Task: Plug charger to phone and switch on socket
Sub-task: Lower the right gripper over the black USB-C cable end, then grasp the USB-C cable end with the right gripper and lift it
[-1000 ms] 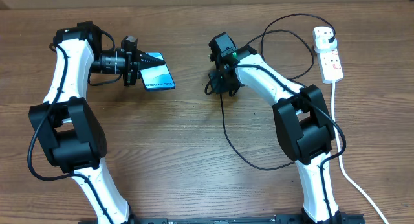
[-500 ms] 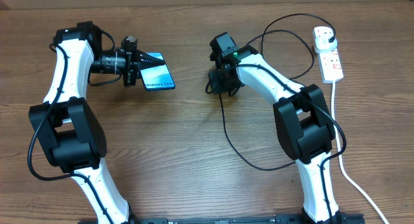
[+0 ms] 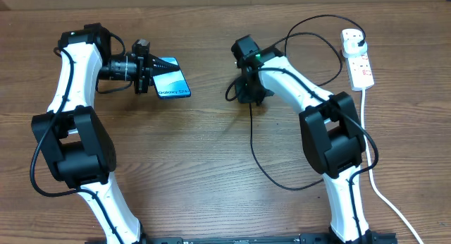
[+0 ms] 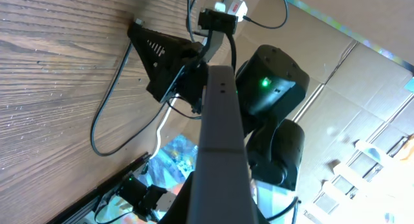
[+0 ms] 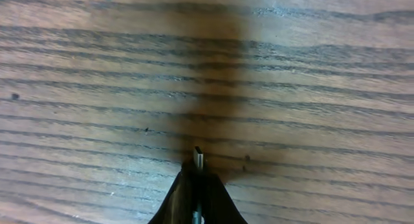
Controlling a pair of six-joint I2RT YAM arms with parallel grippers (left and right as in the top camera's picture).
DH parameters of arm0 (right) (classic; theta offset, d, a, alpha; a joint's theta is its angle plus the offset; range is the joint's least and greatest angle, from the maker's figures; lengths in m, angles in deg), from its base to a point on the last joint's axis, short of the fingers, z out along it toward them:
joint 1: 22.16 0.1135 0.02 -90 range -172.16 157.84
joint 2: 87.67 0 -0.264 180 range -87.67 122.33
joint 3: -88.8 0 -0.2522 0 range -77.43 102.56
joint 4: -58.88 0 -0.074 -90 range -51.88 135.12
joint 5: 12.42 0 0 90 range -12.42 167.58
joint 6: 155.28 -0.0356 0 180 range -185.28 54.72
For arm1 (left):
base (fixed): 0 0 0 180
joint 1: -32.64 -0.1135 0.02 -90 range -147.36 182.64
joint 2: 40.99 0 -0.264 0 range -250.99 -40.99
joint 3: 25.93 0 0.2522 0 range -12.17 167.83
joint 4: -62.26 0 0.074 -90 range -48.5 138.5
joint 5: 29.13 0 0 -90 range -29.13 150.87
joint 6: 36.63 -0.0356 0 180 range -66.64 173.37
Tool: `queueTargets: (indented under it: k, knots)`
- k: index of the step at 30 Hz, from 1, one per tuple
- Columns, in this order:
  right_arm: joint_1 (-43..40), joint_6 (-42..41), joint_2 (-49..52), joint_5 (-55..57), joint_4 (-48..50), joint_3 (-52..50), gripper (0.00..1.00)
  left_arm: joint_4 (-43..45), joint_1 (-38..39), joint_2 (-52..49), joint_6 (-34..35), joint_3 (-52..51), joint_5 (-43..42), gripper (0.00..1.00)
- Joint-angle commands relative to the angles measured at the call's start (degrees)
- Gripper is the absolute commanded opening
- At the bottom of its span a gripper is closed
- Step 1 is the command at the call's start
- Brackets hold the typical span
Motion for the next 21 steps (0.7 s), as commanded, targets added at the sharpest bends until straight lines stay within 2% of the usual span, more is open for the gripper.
queueTargets:
  k: [1,11,17,21]
  knots:
    - [0.79,-0.17,0.17,3.89,-0.11,-0.35,0.04,-0.02,0.74,0.20,0.96,-0.09,-0.74,0.05]
    - [0.94,-0.13,0.33,-2.93,3.30,-7.32,0.04,-0.04,0.74,0.20,0.96,-0.09,-0.11,0.04]
    - [0.94,-0.15,0.26,-4.26,2.82,-7.10,0.04,-0.02,0.74,0.20,0.90,-0.09,-0.22,0.04]
    - [-0.02,0.22,-1.11,-12.50,0.70,-4.20,0.04,1.95,0.74,0.20,-1.68,-0.09,0.07,0.04]
